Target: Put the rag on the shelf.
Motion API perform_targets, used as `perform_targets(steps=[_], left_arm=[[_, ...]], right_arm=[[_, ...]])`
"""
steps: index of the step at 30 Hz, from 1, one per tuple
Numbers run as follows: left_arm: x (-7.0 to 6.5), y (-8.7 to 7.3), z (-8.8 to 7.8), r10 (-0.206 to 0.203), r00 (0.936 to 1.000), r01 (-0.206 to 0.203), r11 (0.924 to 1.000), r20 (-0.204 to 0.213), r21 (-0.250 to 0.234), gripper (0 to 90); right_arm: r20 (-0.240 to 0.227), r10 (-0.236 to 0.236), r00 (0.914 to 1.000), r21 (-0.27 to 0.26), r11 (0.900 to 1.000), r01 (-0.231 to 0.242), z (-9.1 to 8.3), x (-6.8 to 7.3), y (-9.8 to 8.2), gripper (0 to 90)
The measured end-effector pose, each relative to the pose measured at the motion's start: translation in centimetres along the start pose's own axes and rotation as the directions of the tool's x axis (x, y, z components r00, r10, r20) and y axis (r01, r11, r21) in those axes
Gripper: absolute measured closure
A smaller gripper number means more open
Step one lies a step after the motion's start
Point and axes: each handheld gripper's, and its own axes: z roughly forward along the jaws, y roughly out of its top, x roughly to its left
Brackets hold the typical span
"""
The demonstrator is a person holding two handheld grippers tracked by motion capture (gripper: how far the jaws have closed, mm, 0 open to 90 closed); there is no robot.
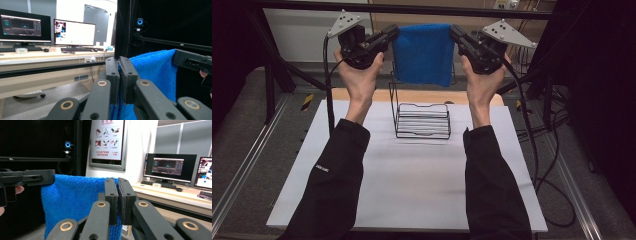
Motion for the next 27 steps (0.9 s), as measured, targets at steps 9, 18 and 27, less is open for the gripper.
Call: perform_targets(steps=[9,18,27], left_arm=[[1.5,-0.4,1.4,0.003,0.9997,-0.002,1.0,-0.023,0.008,86.1],[2.8,-1.2,2.4,0.006,0.9991,-0.005,0.9997,-0.041,0.022,86.1],[3.1,-2.3,3.3,0.03,0.9984,-0.028,0.9985,-0.048,0.046,86.0]], right_arm=[[0.006,-0.006,1.0,0.04,0.999,0.006,2.1,-1.0,-0.6,87.4],[0.011,-0.016,0.9998,0.068,0.998,0.015,3.8,-1.6,-1.7,87.4],[0.013,-0.024,0.9996,0.092,0.995,0.023,4.4,-2.2,-2.3,87.4]])
